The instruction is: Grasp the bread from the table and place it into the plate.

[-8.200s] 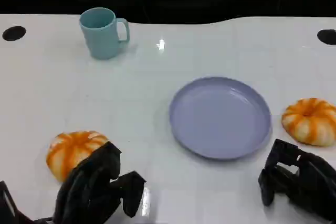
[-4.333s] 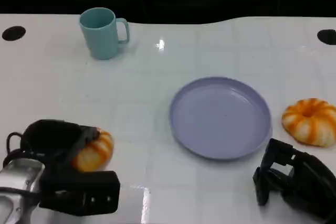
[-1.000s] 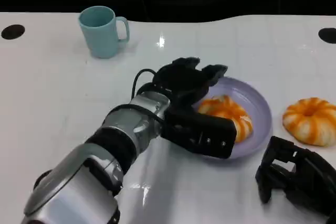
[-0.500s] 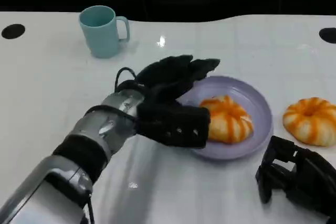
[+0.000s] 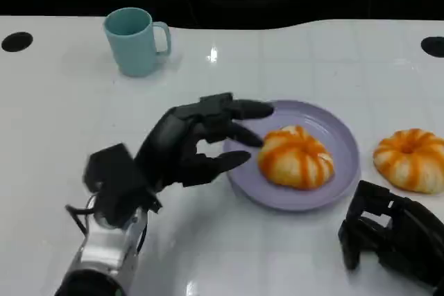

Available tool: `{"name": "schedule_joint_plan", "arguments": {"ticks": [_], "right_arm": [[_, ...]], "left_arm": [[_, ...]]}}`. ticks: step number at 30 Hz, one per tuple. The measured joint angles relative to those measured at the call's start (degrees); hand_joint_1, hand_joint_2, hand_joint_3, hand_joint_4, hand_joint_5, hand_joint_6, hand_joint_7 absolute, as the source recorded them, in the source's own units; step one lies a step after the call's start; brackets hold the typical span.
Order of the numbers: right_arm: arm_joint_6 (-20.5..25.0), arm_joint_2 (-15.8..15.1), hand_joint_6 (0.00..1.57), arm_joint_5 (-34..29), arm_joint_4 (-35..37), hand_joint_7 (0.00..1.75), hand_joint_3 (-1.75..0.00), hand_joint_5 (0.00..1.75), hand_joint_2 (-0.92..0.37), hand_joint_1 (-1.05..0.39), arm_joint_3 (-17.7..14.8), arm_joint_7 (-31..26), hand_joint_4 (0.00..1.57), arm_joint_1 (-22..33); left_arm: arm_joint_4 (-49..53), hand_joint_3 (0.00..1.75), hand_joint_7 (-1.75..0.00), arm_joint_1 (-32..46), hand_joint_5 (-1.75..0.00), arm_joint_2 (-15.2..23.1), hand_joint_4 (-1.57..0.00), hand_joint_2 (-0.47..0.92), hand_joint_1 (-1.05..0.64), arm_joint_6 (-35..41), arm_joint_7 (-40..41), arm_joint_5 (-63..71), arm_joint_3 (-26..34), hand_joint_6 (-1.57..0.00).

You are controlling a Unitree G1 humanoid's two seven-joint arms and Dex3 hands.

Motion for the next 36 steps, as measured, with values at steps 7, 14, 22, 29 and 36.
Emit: {"name": "schedule_joint_plan", "arguments": {"ticks": [7,14,22,29,36], "right_arm": [[0.47,-0.13,0.7,-0.35,-1.33,1.56,-0.18,1.75,-0.92,-0.59,0.73,-1.08,0.76,0.61],[2.94,-0.14,0.7,-0.32,-4.19,1.55,-0.17,1.75,-0.91,-0.58,1.31,-2.05,0.77,2.03],[2.97,-0.12,0.74,-0.25,-4.22,1.46,-0.15,1.75,-0.92,-0.6,1.27,-2.03,0.75,2.14],[3.76,-0.14,0.72,0.02,-4.43,1.49,-0.18,1.75,-0.92,-0.57,1.05,-2.02,0.75,2.25],[2.46,-0.13,0.65,0.43,-3.11,1.6,-0.18,1.75,-0.92,-0.56,0.62,0.6,0.74,2.3]], "left_arm": [[-19.28,0.24,-1.55,12.68,-1.74,-0.3,-0.84,0.92,-0.73,18.84,-5.9,-12.52,3.25,-0.71],[-26.15,0.18,-1.7,22.36,-1.75,-1.84,-0.99,0.92,-0.77,26.63,-10.14,-19.33,5.38,-0.8],[-30.0,0.13,-1.61,26.61,-1.75,-2.63,-1.1,0.92,-0.74,33.14,-11.3,-22.29,8.1,-0.91],[-33.82,0.16,-1.61,34.09,-1.75,-4.92,-1.15,0.92,-0.7,39.03,-10.95,-25.18,9.54,-0.92],[-34.64,0.18,-1.64,34.85,-1.75,-5.74,-1.16,0.92,-0.72,39.07,-10.97,-25.64,11.09,-0.91]]}}
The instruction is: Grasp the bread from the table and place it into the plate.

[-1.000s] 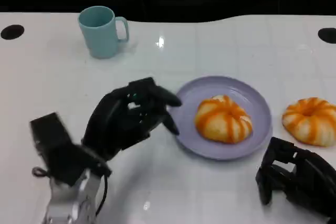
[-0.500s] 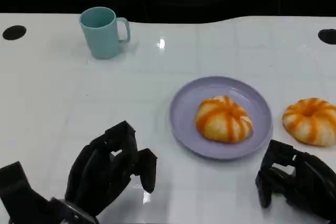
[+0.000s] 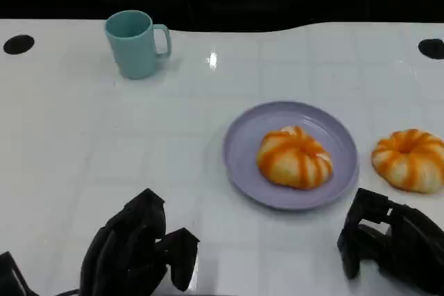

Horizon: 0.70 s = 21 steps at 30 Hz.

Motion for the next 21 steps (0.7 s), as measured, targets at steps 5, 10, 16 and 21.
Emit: {"name": "schedule_joint_plan", "arguments": {"ticks": [5,10,16,21], "right_arm": [[-3.32,0.09,0.64,0.5,3.14,1.61,-0.18,1.75,-0.92,-0.59,-0.76,1.99,0.74,-0.77],[-7.15,0.12,0.62,0.56,7.29,1.64,-0.2,1.75,-0.92,-0.58,-2.1,3.25,0.75,-2.31],[-8.67,0.12,0.62,0.55,9.86,1.65,-0.16,1.75,-0.92,-0.57,-2.36,3.66,0.74,-3.69],[-8.4,0.11,0.7,0.44,10.85,1.48,-0.17,1.75,-0.92,-0.58,-2.38,3.62,0.73,-4.55]], "left_arm": [[-0.07,0.16,-1.63,0.14,-1.75,-0.14,-1.13,0.9,-0.71,0.88,-0.38,-0.28,0.47,-0.9],[0.77,0.15,-1.63,0.07,-1.75,-0.15,-1.12,0.91,-0.7,0.95,-1.35,-0.41,1.36,-0.89],[2.73,0.15,-1.62,-1.61,-1.75,-0.14,-1.11,0.92,-0.7,0.42,-2.27,0.01,1.87,-0.88],[4.56,0.13,-1.6,-3.0,-1.75,0.08,-1.1,0.91,-0.71,-0.65,-2.89,0.27,3.01,-0.9]]}}
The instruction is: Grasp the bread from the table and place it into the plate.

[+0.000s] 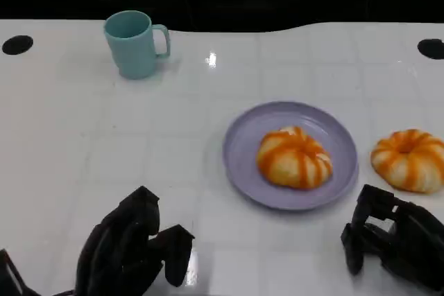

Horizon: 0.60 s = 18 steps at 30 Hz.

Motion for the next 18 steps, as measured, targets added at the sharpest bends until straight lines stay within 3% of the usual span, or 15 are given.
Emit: {"name": "schedule_joint_plan", "arguments": {"ticks": [9,11,18], "right_arm": [[0.12,-0.03,0.72,-0.03,1.92,1.46,-0.17,1.75,-0.92,-0.58,-0.35,0.42,0.72,-1.33],[0.17,-0.03,0.7,-0.02,1.94,1.52,-0.19,1.75,-0.92,-0.59,-0.55,0.56,0.72,-1.33],[-2.38,0.14,0.69,-0.14,3.96,1.56,-0.18,1.75,-0.92,-0.63,-1.33,0.85,0.74,-1.73]], "left_arm": [[1.66,0.1,-1.59,-1.27,-1.75,0.35,-1.11,0.92,-0.73,-1.01,-0.5,1.22,0.9,-0.92],[2.14,0.09,-1.58,-1.26,-1.75,0.32,-1.1,0.92,-0.73,-1.21,-0.92,1.49,0.99,-0.91],[2.08,0.13,-1.56,-1.18,-1.75,0.21,-1.1,0.92,-0.73,-1.32,-0.9,2.04,1.07,-0.91]]}}
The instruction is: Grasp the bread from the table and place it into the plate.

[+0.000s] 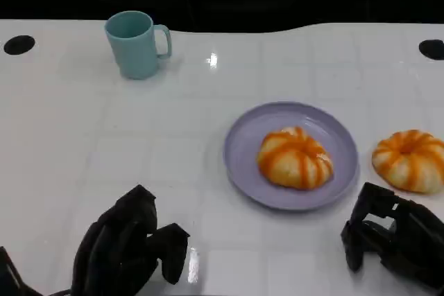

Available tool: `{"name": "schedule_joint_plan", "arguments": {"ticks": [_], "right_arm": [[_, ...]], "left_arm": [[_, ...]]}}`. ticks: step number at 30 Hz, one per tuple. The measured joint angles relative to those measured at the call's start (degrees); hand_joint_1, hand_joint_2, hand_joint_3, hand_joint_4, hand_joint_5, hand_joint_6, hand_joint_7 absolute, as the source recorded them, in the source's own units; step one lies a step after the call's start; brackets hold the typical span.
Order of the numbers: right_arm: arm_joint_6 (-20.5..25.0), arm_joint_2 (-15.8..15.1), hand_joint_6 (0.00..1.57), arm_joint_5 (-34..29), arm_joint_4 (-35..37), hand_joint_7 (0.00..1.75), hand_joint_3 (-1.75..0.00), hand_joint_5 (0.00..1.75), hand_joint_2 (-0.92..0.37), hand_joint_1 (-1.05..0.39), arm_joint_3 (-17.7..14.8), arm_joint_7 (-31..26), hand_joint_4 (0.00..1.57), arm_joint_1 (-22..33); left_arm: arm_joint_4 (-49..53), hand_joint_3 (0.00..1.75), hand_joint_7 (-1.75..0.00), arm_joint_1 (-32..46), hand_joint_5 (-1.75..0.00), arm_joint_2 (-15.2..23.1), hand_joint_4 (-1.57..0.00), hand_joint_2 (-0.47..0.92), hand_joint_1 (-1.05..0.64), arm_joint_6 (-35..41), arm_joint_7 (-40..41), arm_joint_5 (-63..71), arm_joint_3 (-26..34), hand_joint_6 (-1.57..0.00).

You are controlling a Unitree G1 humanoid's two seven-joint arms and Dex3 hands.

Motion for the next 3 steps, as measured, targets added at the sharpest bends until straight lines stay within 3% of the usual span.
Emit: {"name": "schedule_joint_plan", "arguments": {"ticks": [3], "right_arm": [[0.04,-0.16,0.7,-0.62,0.9,1.56,-0.18,1.75,-0.92,-0.63,-0.14,-0.17,0.74,-0.79]], "left_arm": [[0.34,0.13,-1.56,-0.31,-1.75,-0.1,-1.1,0.92,-0.72,-0.31,0.0,0.27,0.02,-0.93]]}}
